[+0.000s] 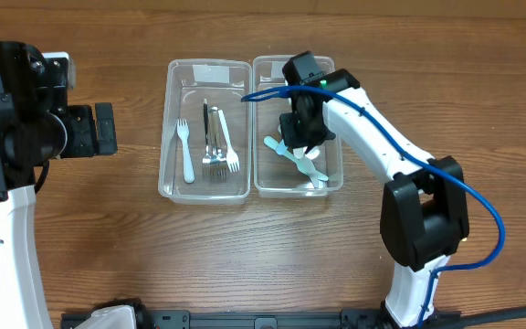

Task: Pack container
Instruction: 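Place the white knife into the right container, then grasp the yellow plastic knife with the right gripper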

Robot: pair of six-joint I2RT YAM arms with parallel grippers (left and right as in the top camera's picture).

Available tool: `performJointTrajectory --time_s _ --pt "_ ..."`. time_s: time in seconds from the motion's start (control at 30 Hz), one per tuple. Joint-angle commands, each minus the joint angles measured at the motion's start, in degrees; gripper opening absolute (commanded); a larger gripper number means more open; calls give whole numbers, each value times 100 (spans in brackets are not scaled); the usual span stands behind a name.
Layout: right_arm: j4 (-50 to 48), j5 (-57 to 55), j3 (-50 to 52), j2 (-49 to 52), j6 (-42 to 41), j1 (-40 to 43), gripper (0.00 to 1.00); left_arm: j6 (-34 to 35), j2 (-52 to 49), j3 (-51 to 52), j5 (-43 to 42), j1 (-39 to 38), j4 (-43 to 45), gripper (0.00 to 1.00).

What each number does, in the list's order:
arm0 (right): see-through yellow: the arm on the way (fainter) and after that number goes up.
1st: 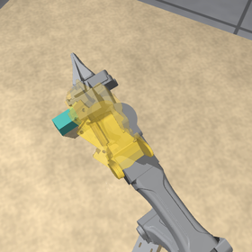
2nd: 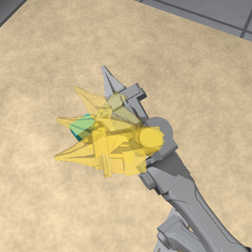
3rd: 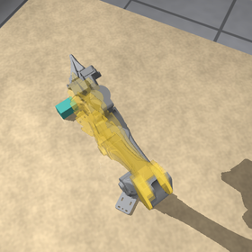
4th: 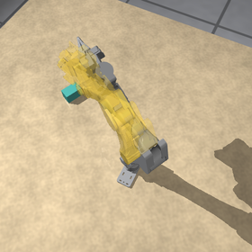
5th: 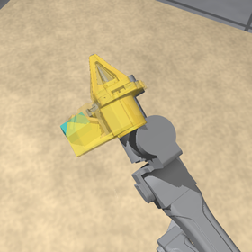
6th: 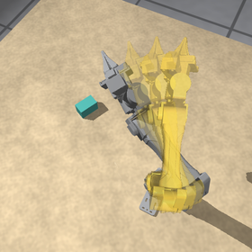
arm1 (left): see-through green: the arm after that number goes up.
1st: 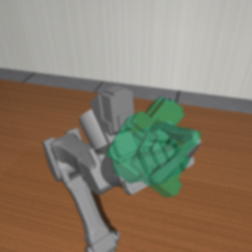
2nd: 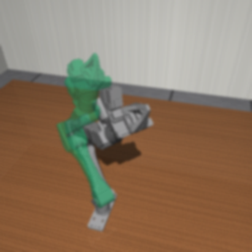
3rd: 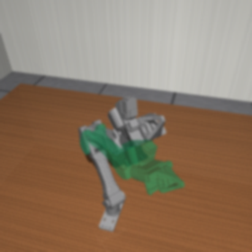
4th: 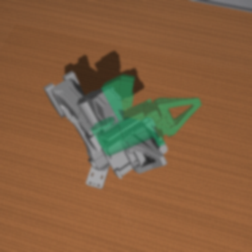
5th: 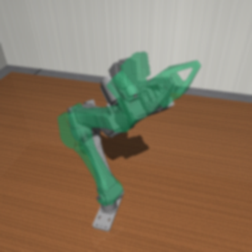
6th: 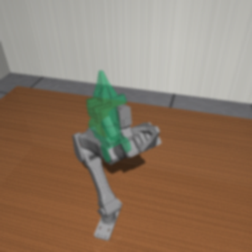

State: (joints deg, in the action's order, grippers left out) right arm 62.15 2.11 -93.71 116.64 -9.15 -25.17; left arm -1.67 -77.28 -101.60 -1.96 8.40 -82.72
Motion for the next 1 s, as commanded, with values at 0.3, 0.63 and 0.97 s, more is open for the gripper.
performJointTrajectory --time_s 0.3,0.63,0.97 --pt "1217 -573 -2382 -949 -133 800 85 -92 -20 31 -85 57 22 100" --pt "1810 -417 -1829 -1049 828 3777 93 -92 -20 31 -85 57 20 100" --pt "437 -199 380 -1045 2013 5132 95 -92 -20 31 -83 57 4 100"
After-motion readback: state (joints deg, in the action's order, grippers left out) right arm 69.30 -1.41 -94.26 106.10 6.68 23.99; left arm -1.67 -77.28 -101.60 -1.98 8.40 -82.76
